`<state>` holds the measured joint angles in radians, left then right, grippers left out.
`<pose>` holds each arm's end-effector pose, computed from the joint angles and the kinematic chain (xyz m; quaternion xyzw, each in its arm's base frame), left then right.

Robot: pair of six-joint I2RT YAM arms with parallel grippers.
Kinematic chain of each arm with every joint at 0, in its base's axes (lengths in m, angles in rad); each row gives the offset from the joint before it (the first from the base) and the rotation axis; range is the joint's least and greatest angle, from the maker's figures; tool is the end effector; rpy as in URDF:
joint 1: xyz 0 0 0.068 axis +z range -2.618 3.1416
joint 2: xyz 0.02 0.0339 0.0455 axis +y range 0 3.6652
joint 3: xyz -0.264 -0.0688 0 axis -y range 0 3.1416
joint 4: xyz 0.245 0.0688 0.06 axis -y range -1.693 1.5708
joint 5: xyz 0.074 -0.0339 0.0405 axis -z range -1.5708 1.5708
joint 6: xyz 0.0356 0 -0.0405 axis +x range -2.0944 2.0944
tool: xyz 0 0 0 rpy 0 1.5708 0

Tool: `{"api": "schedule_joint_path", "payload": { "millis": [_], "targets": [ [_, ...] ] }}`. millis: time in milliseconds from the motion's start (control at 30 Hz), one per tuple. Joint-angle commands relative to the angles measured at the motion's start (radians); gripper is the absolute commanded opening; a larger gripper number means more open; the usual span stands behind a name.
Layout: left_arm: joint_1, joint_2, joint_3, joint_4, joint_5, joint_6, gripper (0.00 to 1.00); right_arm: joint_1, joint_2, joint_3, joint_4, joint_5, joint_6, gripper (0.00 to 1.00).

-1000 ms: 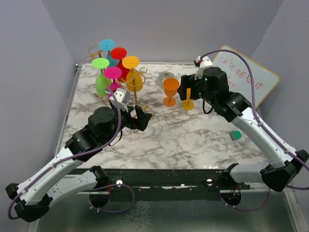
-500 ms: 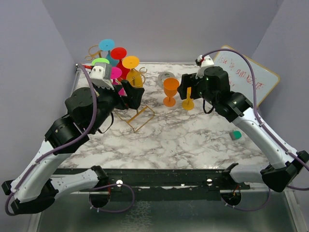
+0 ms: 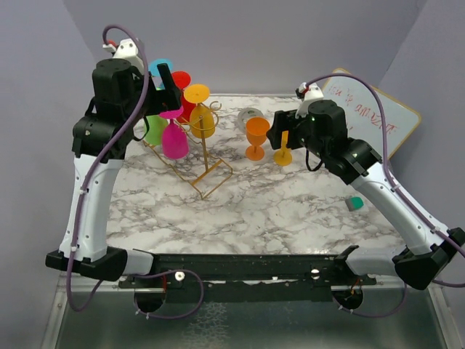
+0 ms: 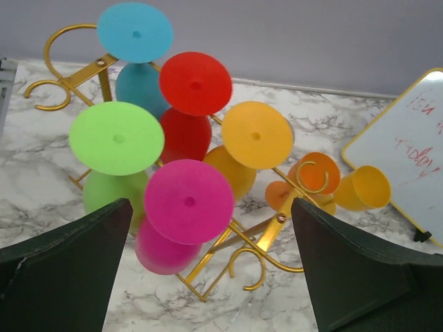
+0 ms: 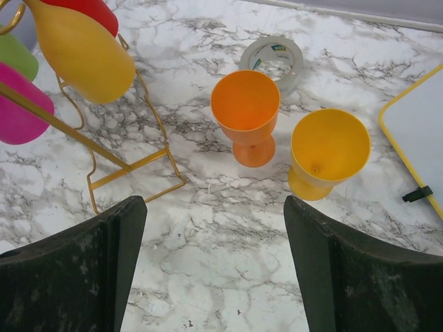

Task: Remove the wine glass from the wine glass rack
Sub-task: Pick up the wine glass from the wine rack.

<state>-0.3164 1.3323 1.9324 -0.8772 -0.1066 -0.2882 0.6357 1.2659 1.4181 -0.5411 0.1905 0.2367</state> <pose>0.2209 -0.0683 0.5280 -0.0209 0.7972 -0.1386 0.5872 0.2250 0.1576 0.4205 -0.1119 0.8208 0.1627 0.5361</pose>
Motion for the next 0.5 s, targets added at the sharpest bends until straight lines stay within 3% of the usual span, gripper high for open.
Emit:
{"api": "schedule_joint_path", "payload": {
  "millis": [0, 200, 467],
  "targets": [
    [0.193, -0.037, -0.047, -0.008, 0.314, -0.023, 0.99, 0.005, -0.026, 0.014, -0.006, -0.022, 0.01, 0.86],
    [0.371, -0.086, -0.191, 0.035, 0.505, -0.08, 0.99, 0.005, -0.031, 0.008, -0.003, -0.027, 0.008, 0.86],
    [0.405, -0.151, -0.371, 0.19, 0.604, -0.2, 0.97, 0.005, -0.037, 0.002, -0.002, -0.033, 0.012, 0.86]
  ]
}}
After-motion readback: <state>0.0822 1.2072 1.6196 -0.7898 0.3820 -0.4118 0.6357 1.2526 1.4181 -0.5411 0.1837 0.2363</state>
